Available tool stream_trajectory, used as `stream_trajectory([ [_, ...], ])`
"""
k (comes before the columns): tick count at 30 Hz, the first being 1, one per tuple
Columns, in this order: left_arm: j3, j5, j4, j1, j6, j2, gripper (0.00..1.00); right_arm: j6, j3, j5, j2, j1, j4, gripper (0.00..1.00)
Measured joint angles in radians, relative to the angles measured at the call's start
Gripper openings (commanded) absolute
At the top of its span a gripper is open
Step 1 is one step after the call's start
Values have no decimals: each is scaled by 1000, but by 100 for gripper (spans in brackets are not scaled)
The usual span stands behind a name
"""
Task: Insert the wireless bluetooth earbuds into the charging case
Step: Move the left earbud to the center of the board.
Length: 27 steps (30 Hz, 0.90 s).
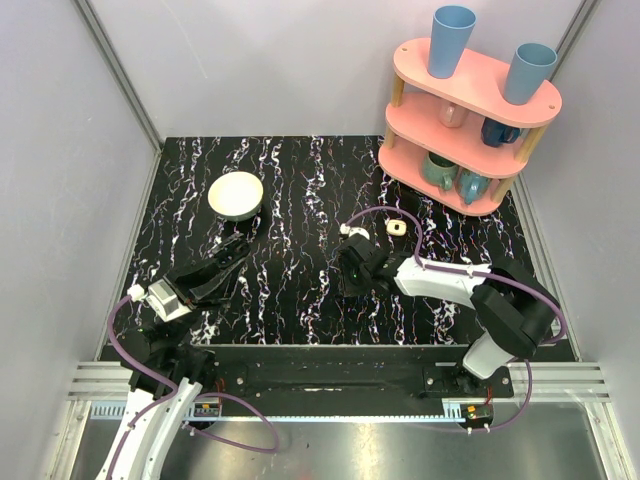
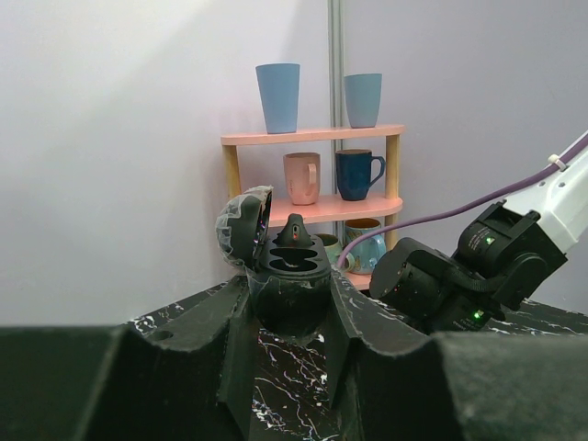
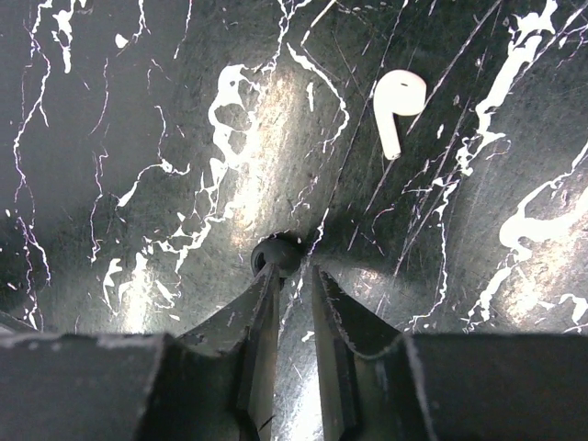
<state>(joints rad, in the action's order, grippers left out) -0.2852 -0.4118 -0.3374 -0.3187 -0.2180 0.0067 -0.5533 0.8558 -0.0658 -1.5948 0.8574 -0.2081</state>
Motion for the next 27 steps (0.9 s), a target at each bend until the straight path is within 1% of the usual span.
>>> stream_trajectory([
  [8,0,0,0,3,0,0,0,31,0,-8,8,0,1,31],
  [17,0,0,0,3,0,0,0,53,37,-79,-24,0,2,31],
  [27,0,0,0,5,0,0,0,74,41,-61,-81,0,1,29],
])
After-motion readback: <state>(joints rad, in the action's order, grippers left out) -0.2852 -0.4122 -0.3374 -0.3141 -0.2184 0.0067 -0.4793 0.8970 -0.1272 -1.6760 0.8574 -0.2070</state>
